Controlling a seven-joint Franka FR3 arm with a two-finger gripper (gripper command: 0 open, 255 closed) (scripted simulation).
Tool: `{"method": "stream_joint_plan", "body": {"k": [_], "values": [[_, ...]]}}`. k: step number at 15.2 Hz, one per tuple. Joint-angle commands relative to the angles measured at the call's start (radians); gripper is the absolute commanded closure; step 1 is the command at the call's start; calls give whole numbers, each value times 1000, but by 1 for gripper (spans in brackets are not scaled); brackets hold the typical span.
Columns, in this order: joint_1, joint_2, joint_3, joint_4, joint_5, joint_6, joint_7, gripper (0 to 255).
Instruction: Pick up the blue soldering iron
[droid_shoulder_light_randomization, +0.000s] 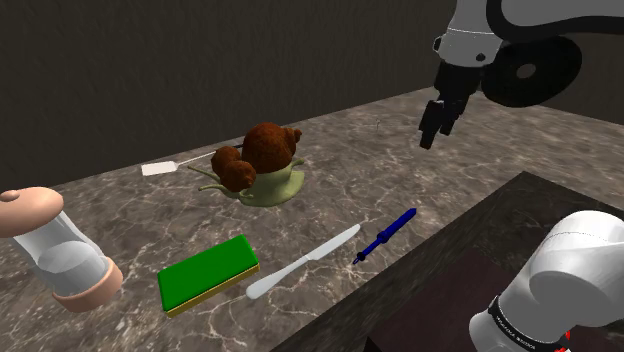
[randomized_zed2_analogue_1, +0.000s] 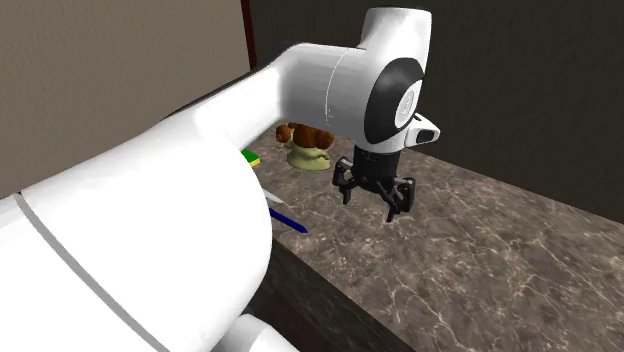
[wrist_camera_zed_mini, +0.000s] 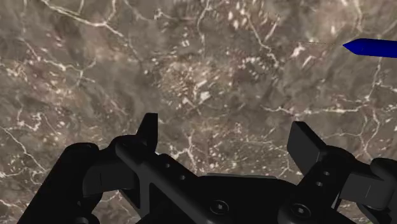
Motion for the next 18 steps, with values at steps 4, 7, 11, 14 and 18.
{"method": "stream_joint_plan", "body": {"k": [4,7,11,14,18], "values": [[101,30,13,-10,1,57,-165,0],[201,43,26,-30,4,106,-329,0],[338,35,42,-73,10,161,-549,0],[444,8,50,-119,15,192,-715,0],[589,-56,54,-197,20,219,-938,0]]}}
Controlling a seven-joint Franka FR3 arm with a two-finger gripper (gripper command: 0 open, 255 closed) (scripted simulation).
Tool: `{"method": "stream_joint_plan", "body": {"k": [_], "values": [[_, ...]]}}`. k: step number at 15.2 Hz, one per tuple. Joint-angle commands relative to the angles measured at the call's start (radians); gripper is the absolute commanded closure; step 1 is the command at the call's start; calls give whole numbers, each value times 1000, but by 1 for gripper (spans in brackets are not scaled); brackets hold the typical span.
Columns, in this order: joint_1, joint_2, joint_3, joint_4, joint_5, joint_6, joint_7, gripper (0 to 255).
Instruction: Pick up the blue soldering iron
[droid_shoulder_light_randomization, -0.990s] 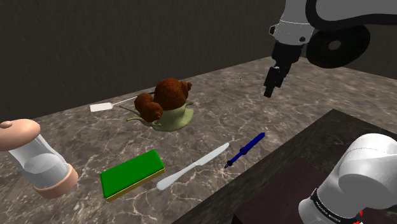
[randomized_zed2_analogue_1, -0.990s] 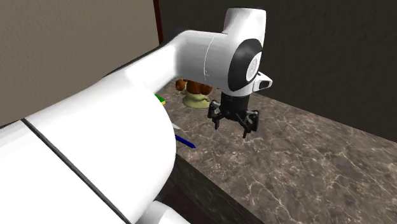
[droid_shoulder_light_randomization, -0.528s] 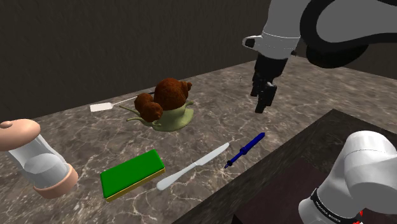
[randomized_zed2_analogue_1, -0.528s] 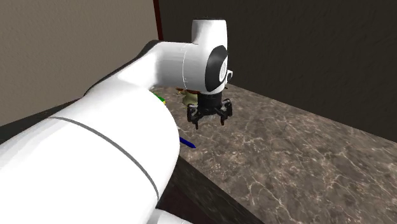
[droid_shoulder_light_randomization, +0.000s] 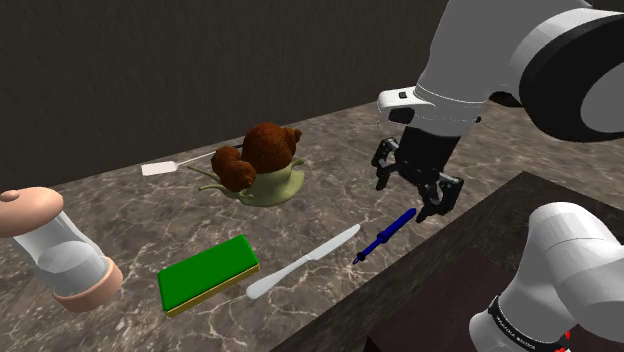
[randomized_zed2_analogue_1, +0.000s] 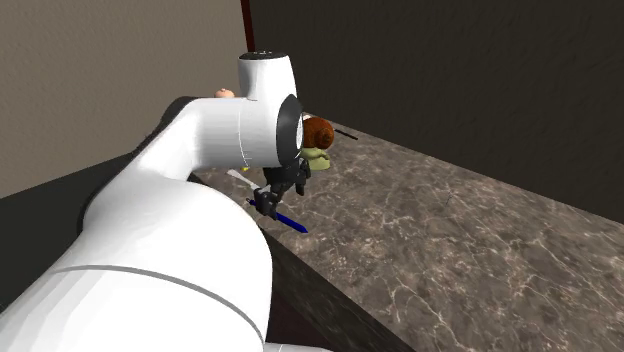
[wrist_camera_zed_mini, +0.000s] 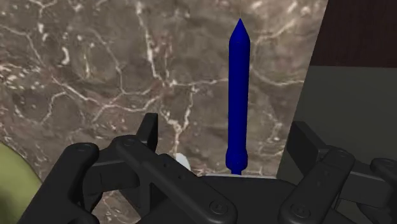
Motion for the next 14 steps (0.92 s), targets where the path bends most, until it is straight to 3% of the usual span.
{"method": "stream_joint_plan", "body": {"k": [1,10,11,14], "values": [[40,-22,0,-34,1,16,-64,0],[44,-32,5,-127,6,99,-62,0],[44,-33,5,-129,6,99,-62,255],[43,-35,4,-129,5,98,-63,255]]}}
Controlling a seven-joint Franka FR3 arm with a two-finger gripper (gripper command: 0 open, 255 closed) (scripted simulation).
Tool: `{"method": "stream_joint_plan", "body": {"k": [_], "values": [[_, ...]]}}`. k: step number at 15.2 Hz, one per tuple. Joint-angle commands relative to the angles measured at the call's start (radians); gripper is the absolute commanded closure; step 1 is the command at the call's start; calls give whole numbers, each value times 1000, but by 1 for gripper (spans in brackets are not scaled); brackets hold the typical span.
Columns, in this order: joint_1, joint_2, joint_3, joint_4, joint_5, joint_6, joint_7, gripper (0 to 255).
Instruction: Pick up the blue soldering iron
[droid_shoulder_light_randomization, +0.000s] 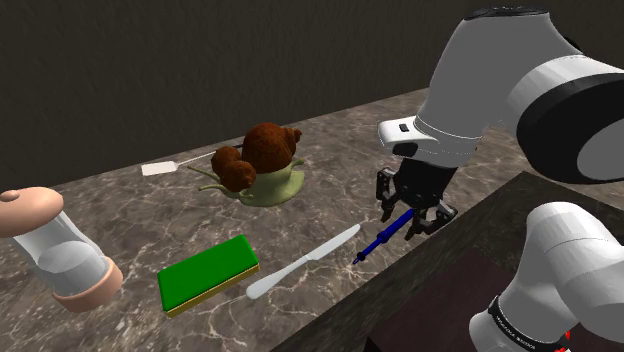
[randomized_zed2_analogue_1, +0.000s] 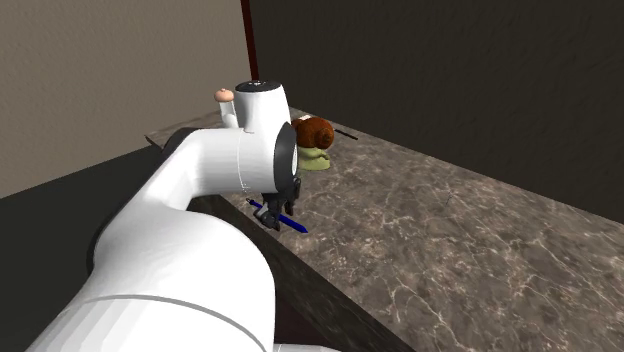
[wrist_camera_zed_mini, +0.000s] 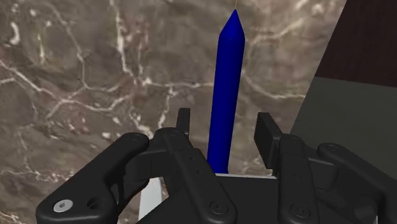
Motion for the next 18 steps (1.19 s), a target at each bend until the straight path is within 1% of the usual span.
{"method": "stream_joint_plan", "body": {"k": [1,6,18], "values": [[-2,4,-2,-6,-4,5,-1,255],[-3,7,1,-4,-3,7,1,255],[-9,32,-8,171,-12,-143,-2,255]]}}
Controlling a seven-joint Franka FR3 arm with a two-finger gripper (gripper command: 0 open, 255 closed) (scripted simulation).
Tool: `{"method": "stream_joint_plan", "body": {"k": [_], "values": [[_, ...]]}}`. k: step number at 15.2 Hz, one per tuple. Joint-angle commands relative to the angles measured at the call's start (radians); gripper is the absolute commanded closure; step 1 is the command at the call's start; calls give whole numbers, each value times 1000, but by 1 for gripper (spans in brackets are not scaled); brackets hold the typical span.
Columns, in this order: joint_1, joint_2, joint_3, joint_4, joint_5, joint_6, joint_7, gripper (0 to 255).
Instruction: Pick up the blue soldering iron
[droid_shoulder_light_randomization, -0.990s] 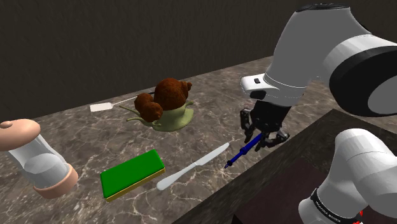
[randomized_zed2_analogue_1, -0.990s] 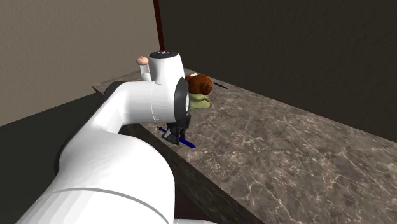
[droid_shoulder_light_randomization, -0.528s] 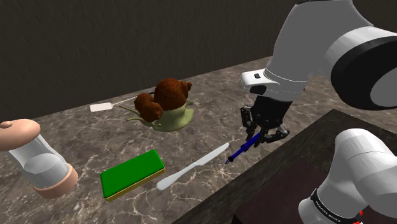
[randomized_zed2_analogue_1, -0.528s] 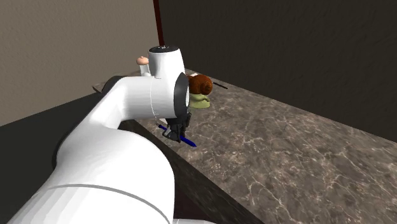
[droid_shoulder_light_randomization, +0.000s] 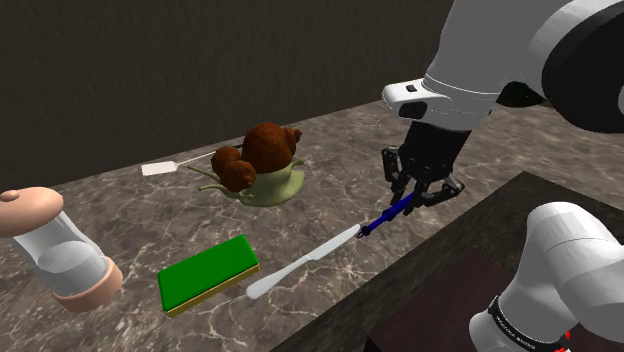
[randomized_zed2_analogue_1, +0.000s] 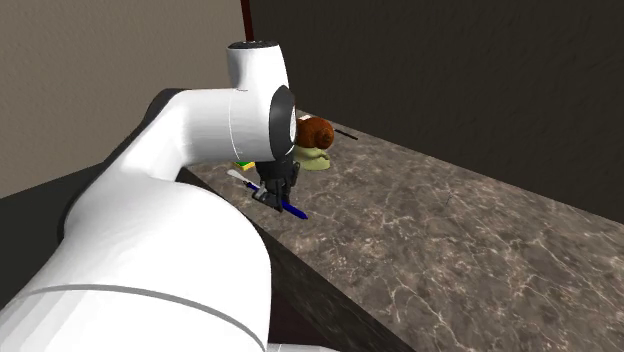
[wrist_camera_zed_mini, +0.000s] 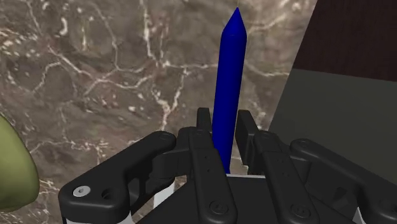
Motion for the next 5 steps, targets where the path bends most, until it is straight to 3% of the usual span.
{"method": "stream_joint_plan", "body": {"k": [1,5], "values": [[-1,8,-2,32,-2,-25,-1,255],[-3,16,-4,66,-3,-51,-2,255]]}}
